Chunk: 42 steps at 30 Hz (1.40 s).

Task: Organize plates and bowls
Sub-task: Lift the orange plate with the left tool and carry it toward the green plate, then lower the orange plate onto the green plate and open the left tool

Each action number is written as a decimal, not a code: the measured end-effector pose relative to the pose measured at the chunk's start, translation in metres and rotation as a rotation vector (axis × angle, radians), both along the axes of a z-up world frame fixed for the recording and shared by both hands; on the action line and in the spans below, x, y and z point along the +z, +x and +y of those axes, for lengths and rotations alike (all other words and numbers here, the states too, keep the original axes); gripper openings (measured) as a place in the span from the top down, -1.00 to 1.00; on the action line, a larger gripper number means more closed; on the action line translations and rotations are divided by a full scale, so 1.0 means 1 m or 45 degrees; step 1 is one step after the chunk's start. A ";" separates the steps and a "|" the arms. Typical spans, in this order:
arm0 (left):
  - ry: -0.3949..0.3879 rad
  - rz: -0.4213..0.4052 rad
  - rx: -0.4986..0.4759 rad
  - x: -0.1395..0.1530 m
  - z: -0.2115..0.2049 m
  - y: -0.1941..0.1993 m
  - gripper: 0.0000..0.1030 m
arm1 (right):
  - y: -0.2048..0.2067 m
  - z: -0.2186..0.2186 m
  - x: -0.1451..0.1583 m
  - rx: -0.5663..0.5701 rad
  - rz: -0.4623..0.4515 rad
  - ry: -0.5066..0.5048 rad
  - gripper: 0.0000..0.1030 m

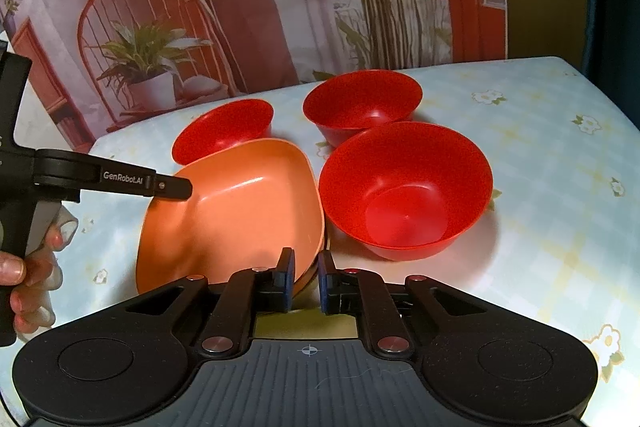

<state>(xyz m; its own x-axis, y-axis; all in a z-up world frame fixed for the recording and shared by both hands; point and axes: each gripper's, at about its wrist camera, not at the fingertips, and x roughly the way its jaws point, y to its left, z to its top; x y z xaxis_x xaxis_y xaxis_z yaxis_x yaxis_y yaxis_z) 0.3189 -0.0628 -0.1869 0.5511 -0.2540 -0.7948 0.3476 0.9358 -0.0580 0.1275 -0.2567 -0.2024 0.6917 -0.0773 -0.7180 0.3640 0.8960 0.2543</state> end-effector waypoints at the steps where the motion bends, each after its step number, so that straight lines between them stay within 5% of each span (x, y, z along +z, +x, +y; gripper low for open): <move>1: -0.001 -0.003 -0.002 0.000 0.000 0.000 0.81 | 0.001 0.000 -0.001 0.003 0.004 0.002 0.78; 8: 0.017 -0.007 -0.014 0.001 0.000 -0.001 0.78 | 0.001 0.000 0.001 0.005 0.011 -0.007 0.78; 14: -0.004 -0.013 -0.027 0.004 0.004 -0.005 0.25 | 0.001 0.001 0.004 0.000 0.003 -0.027 0.65; 19: -0.034 -0.029 0.002 0.008 0.012 -0.010 0.26 | 0.003 -0.002 0.005 -0.001 -0.002 -0.041 0.65; 23: -0.074 -0.026 0.080 0.008 0.025 -0.009 0.49 | 0.006 -0.002 0.004 0.000 -0.003 -0.056 0.65; 35: -0.116 0.022 0.099 -0.004 0.028 -0.001 0.52 | 0.012 -0.005 -0.003 0.005 0.020 -0.064 0.77; 42: -0.124 -0.041 0.077 0.016 0.026 -0.025 0.52 | 0.002 -0.005 0.007 0.003 -0.009 -0.053 0.76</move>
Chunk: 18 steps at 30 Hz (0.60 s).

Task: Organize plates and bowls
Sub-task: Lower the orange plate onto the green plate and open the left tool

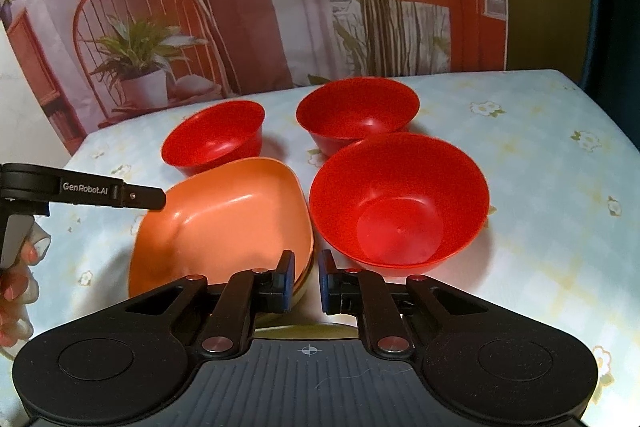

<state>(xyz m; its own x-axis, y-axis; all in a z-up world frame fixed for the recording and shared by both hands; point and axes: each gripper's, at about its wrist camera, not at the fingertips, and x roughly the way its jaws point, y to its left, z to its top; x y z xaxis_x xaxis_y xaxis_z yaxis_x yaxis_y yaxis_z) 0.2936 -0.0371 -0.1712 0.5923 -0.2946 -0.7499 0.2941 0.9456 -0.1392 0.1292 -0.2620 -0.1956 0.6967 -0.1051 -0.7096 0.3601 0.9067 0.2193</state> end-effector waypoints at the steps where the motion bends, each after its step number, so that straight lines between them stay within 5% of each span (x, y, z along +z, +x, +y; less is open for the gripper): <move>1: -0.007 -0.005 -0.007 0.003 -0.001 -0.006 0.52 | -0.003 0.000 0.002 0.003 -0.004 -0.006 0.75; 18: -0.153 0.151 -0.088 -0.017 -0.029 -0.101 0.52 | -0.078 -0.003 0.008 -0.022 0.000 -0.106 0.73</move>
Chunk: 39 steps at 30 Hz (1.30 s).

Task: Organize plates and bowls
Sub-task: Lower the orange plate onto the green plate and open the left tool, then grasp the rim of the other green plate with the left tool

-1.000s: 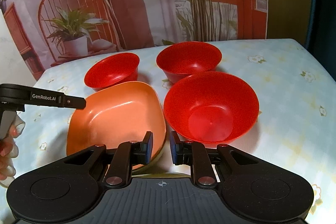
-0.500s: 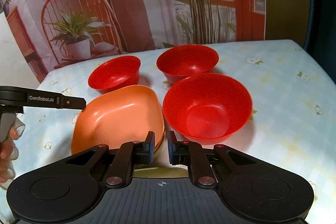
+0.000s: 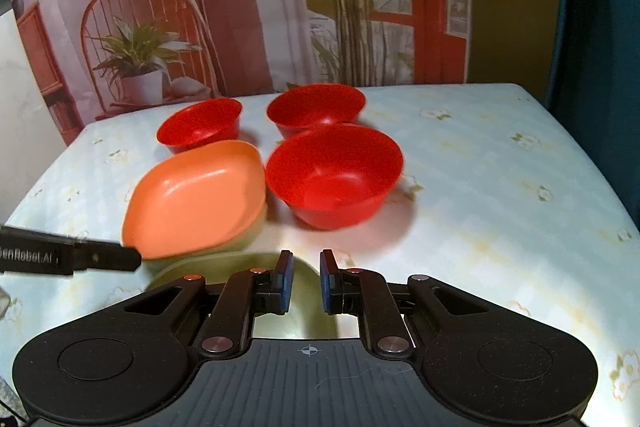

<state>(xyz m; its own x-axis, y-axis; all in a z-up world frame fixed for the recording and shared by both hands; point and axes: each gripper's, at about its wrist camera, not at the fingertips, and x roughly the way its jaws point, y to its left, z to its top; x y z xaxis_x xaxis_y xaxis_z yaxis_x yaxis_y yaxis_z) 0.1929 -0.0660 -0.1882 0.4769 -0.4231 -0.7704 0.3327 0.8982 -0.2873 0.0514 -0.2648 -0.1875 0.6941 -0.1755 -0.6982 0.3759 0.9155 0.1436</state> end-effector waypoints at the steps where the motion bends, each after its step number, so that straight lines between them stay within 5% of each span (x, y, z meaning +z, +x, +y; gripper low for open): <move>1: 0.001 0.007 -0.003 -0.002 -0.001 -0.001 0.52 | -0.004 0.000 -0.001 -0.004 0.001 0.000 0.73; 23: -0.033 0.142 -0.034 -0.030 -0.011 -0.011 0.52 | -0.027 0.002 -0.020 -0.010 0.046 0.066 0.67; 39: -0.038 0.123 -0.019 -0.033 -0.009 -0.014 0.69 | -0.030 0.000 -0.018 -0.021 0.049 0.075 0.66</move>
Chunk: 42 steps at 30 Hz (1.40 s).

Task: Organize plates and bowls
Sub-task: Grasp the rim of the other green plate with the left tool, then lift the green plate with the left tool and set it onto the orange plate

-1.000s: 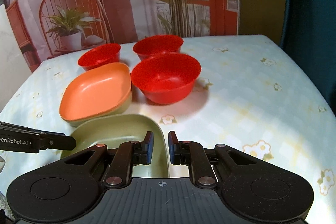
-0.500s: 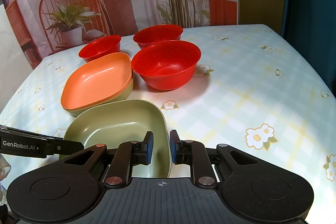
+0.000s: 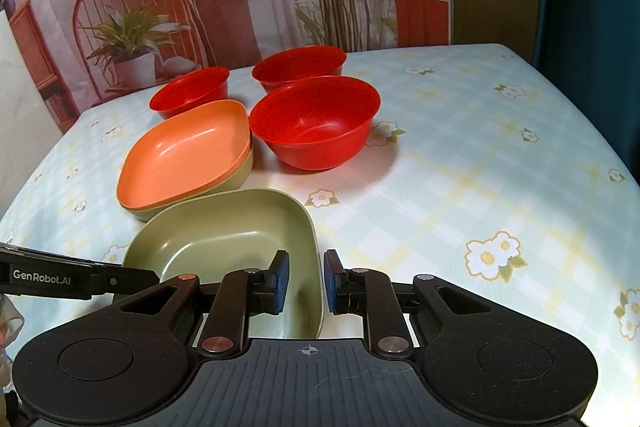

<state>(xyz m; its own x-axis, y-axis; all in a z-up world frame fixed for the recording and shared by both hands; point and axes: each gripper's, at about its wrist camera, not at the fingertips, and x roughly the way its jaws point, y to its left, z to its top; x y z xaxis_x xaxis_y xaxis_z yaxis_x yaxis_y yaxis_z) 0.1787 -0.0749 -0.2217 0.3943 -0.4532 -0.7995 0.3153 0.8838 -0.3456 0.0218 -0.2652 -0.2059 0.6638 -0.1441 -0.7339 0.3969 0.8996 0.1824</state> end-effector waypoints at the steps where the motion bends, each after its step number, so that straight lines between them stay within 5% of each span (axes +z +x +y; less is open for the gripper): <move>1: 0.002 0.001 0.000 -0.001 0.000 0.000 0.69 | -0.001 0.000 0.000 -0.002 0.002 0.003 0.66; 18: -0.014 -0.012 0.006 -0.004 0.004 -0.002 0.72 | -0.006 -0.003 -0.009 -0.025 0.030 0.057 0.88; 42: -0.021 -0.179 -0.008 0.022 0.010 -0.010 0.72 | 0.002 0.001 0.017 -0.035 -0.031 0.034 0.89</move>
